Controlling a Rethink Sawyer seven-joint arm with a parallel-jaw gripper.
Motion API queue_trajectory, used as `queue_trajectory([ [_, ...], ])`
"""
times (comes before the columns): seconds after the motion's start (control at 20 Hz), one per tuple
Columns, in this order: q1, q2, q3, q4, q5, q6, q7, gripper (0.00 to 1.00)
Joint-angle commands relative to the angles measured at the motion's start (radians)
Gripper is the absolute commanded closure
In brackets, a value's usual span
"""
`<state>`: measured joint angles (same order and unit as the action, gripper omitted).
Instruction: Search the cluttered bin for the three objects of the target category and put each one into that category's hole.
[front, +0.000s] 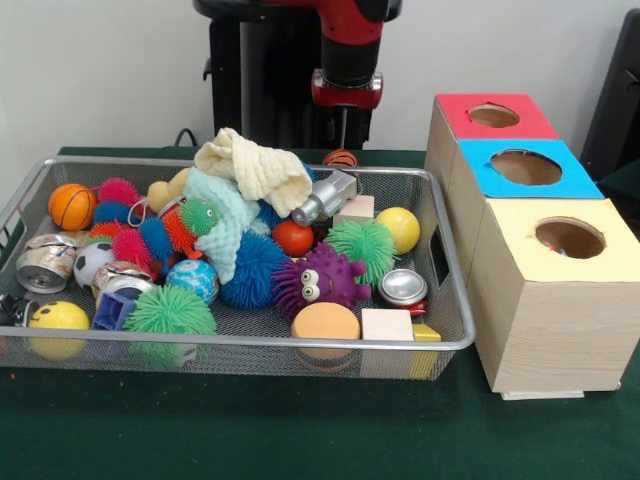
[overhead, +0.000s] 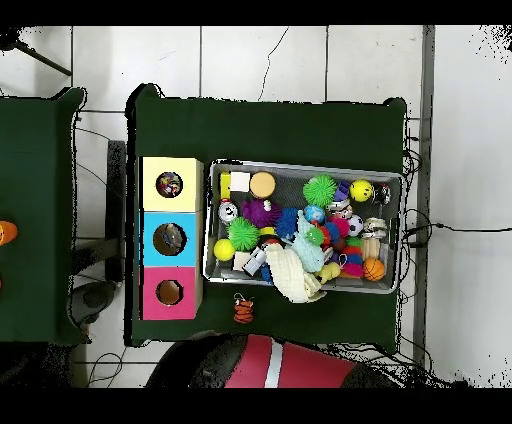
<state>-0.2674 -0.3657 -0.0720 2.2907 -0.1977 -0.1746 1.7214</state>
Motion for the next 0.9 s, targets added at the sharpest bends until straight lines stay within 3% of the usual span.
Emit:
queue_trajectory([
  [0.05, -0.020, 0.029, 0.083, -0.181, 0.010, -0.067, 0.152, 0.00],
  [0.5, -0.015, 0.037, 0.063, -0.208, -0.004, -0.049, 0.132, 0.00],
  [0.9, -0.011, 0.102, 0.065, -0.256, -0.001, -0.086, 0.138, 0.00],
])
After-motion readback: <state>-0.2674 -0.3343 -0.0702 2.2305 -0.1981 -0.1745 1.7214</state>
